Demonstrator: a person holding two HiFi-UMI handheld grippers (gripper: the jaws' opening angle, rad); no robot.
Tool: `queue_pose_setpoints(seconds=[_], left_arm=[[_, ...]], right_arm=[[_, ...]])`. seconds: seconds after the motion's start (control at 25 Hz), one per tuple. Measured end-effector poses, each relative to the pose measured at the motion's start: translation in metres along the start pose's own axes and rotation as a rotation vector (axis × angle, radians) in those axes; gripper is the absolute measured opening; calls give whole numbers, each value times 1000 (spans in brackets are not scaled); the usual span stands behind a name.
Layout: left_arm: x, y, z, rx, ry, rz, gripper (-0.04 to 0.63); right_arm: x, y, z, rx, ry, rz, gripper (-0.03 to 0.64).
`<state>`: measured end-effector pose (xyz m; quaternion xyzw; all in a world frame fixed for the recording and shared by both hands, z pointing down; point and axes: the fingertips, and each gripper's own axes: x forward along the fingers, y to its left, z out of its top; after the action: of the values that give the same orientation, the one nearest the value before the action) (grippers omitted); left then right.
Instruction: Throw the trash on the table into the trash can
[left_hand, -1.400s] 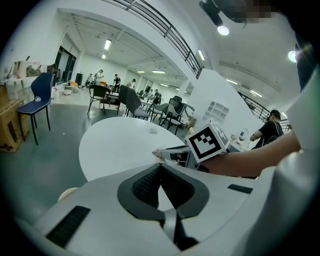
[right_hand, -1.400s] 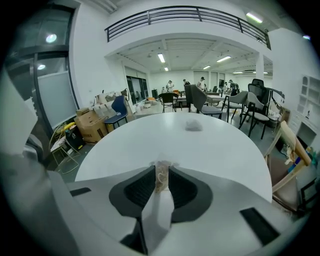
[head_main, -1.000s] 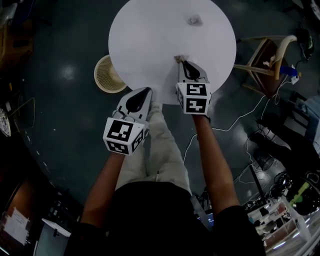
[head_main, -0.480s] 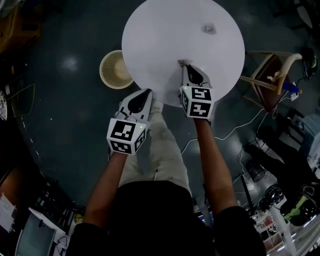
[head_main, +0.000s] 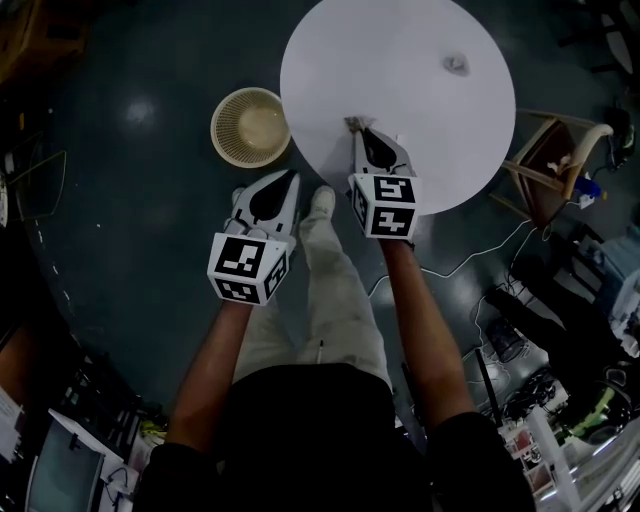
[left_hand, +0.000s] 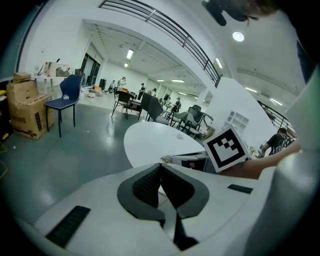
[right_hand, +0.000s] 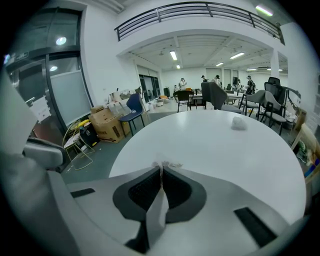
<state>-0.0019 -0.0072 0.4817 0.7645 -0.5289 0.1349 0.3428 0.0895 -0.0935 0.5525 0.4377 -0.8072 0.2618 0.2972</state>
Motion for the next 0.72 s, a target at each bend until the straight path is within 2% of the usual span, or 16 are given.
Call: queue_pose_setpoints(seconds=[0.24, 0.72], left_arm=[[-25, 47, -16, -33, 5, 33, 8], [-78, 173, -28, -92, -19, 143, 8]], right_arm=[[20, 53, -1, -17, 7, 20, 29], [72, 192, 15, -106, -22, 103, 29]])
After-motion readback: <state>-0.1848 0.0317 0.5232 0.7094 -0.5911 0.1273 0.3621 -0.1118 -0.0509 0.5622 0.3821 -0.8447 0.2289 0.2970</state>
